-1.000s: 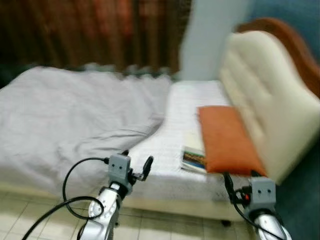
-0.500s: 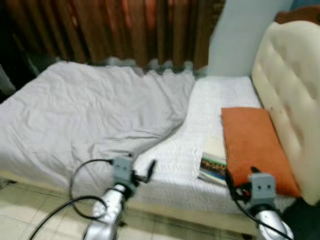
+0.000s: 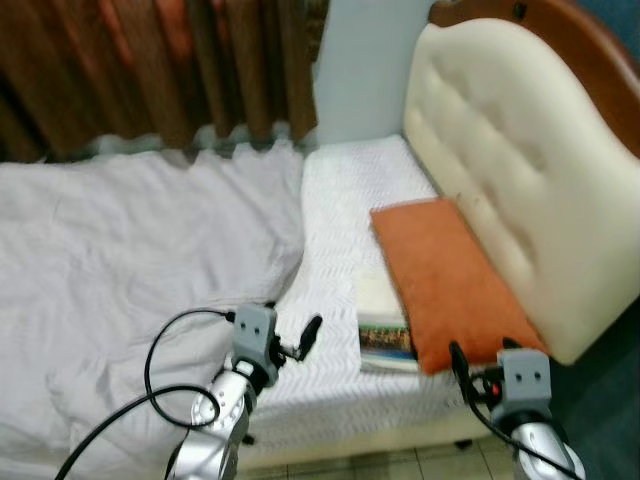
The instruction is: Clean up the room
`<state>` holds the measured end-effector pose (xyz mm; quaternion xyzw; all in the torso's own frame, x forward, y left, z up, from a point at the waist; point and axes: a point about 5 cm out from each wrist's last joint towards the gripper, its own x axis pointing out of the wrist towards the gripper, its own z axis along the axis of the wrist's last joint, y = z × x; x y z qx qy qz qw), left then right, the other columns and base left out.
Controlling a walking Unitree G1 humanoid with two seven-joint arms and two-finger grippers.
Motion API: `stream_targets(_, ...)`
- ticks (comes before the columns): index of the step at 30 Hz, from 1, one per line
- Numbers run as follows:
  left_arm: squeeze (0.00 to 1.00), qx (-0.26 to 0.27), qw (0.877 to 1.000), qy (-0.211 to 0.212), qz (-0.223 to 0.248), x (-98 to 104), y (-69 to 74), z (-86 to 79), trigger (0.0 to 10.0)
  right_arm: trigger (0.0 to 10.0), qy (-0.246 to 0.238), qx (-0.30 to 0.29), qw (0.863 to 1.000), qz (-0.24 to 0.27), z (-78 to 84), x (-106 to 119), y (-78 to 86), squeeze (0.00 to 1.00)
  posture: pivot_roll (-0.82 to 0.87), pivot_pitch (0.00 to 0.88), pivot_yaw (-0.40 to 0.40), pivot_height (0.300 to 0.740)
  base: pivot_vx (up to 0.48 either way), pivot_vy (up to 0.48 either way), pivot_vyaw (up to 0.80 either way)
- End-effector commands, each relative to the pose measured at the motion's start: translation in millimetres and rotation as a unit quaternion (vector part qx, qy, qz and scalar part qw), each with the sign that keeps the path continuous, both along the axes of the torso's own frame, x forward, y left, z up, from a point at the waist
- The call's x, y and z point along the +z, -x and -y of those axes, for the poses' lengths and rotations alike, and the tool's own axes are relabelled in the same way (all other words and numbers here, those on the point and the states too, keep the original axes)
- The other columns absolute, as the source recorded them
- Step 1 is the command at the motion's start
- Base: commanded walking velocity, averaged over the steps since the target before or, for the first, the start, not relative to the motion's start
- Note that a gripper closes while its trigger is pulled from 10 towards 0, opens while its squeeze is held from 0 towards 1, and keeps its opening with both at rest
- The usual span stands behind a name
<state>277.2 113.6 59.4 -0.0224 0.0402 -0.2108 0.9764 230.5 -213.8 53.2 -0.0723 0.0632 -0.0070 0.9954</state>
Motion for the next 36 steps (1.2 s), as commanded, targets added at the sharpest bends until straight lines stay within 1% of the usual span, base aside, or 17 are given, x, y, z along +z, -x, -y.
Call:
stream_targets(1, 0.00, 0.010, 1.000, -0.010, -0.011, -4.4, 0.8, -9.7, 10.0, 10.0, -0.007, 0.015, 1.000, 0.005, -7.2, 1.9, -1.4, 0.00, -0.13, 0.073, 0.023, 0.740, 0.416, 0.240, -0.80)
stream_targets(7, 0.00, 0.001, 1.000, -0.011, -0.015, -6.2, 1.1, -7.5, 10.0, 10.0, -0.006, 0.023, 1.000, 0.005, -9.6, 1.8, 1.0, 0.00, -0.13, 0.086, 0.022, 0.740, 0.426, 0.040, -0.67)
stream_targets(8, 0.00, -0.007, 1.000, -0.012, -0.019, -9.3, 0.3, -1.5, 10.0, 10.0, -0.006, 0.016, 1.000, 0.004, -8.2, 1.4, 5.2, 0.00, -0.14, 0.100, 0.021, 0.740, 0.446, 0.000, 0.00)
stream_targets(13, 0.00, -0.018, 0.999, -0.013, -0.024, -12.0, 0.3, 4.5, 10.0, 10.0, -0.006, 0.016, 1.000, 0.002, -7.5, 1.7, 9.1, 0.00, -0.14, 0.118, 0.018, 0.740, 0.449, 0.000, 0.00)
stream_targets(14, 0.00, -0.015, 0.999, -0.009, -0.036, -16.5, -3.7, 10.9, 10.0, 10.0, -0.005, 0.017, 1.000, 0.001, -7.5, 2.3, 12.5, 0.00, -0.15, 0.156, 0.011, 0.740, 0.442, 0.000, 0.00)
stream_targets(15, 0.00, -0.003, 0.999, 0.003, -0.049, -18.2, -12.6, 17.2, 10.0, 10.0, -0.004, 0.020, 1.000, -0.002, -8.3, 4.5, 19.5, 0.00, -0.20, 0.236, 0.003, 0.740, 0.000, 0.000, 0.00)
stream_targets(16, 0.00, -0.003, 0.999, 0.003, -0.049, -18.2, -12.6, 17.2, 10.0, 10.0, -0.004, 0.020, 1.000, -0.002, -8.3, 4.5, 19.5, 0.00, -0.20, 0.236, 0.003, 0.740, 0.000, 0.000, 0.00)
stream_targets(17, 0.00, 0.004, 0.998, 0.012, -0.059, -18.9, -18.6, 22.2, 10.0, 10.0, -0.004, 0.022, 1.000, -0.005, -9.1, 6.3, 24.4, 0.00, -0.20, 0.236, 0.003, 0.740, 0.000, 0.000, 0.00)
stream_targets(18, 0.00, 0.026, 0.998, 0.014, -0.058, -13.0, -32.7, 22.4, 10.0, 10.0, -0.004, 0.029, 1.000, -0.002, -13.5, 16.4, 38.8, 0.00, -0.30, 0.429, -0.003, 0.740, 0.000, 0.000, 0.00)
stream_targets(21, 0.00, 0.026, 0.998, 0.014, -0.058, -13.0, -32.7, 22.4, 10.0, 10.0, -0.004, 0.029, 1.000, -0.002, -13.5, 16.4, 38.8, 0.00, -0.30, 0.429, -0.003, 0.740, 0.000, 0.000, 0.00)
stream_targets(22, 0.00, 0.040, 0.998, 0.007, -0.046, -1.1, -49.4, 25.4, 10.0, 10.0, -0.003, 0.040, 0.999, 0.005, -21.4, 34.1, 58.2, 0.00, -0.34, 0.513, 0.010, 0.740, 0.000, 0.000, 0.00)
stream_targets(23, 0.00, 0.040, 0.998, 0.007, -0.046, -1.1, -49.4, 25.4, 10.0, 10.0, -0.003, 0.040, 0.999, 0.005, -21.4, 34.1, 58.2, 0.00, -0.34, 0.513, 0.010, 0.740, 0.000, 0.000, 0.00)
stream_targets(24, 0.00, 0.041, 0.998, 0.006, -0.051, 3.3, -55.8, 32.3, 10.0, 10.0, -0.001, 0.042, 0.999, 0.010, -26.1, 43.6, 67.7, 0.00, -0.35, 0.620, 0.024, 0.740, 0.000, 0.000, 0.00)
stream_targets(25, 0.00, 0.040, 0.997, 0.017, -0.062, 5.3, -59.0, 38.0, 10.0, 10.0, 0.001, 0.043, 0.999, 0.015, -30.0, 51.5, 75.2, 0.00, -0.37, 0.650, 0.025, 0.740, 0.000, 0.000, 0.00)
stream_targets(28, 0.00, 0.045, 0.995, 0.042, -0.080, 7.4, -62.7, 43.3, 10.0, 10.0, 0.006, 0.042, 0.999, 0.023, -37.9, 63.9, 88.3, 0.00, -0.39, 0.678, 0.032, 0.740, 0.000, 0.000, 0.00)
stream_targets(31, 0.00, 0.060, 0.994, 0.048, -0.084, 9.2, -66.3, 45.0, 10.0, 10.0, -0.003, 0.022, 1.000, 0.013, -45.5, 72.2, 104.8, 0.00, -0.40, 0.690, 0.036, 0.740, 0.000, 0.000, 0.00)
stream_targets(36, 0.00, 0.081, 0.989, 0.070, -0.100, 9.4, -69.5, 41.3, 10.0, 10.0, -0.014, 0.015, 1.000, -0.014, -51.1, 72.7, 122.0, 0.00, -0.40, 0.716, 0.057, 0.740, 0.000, 0.000, 0.00)
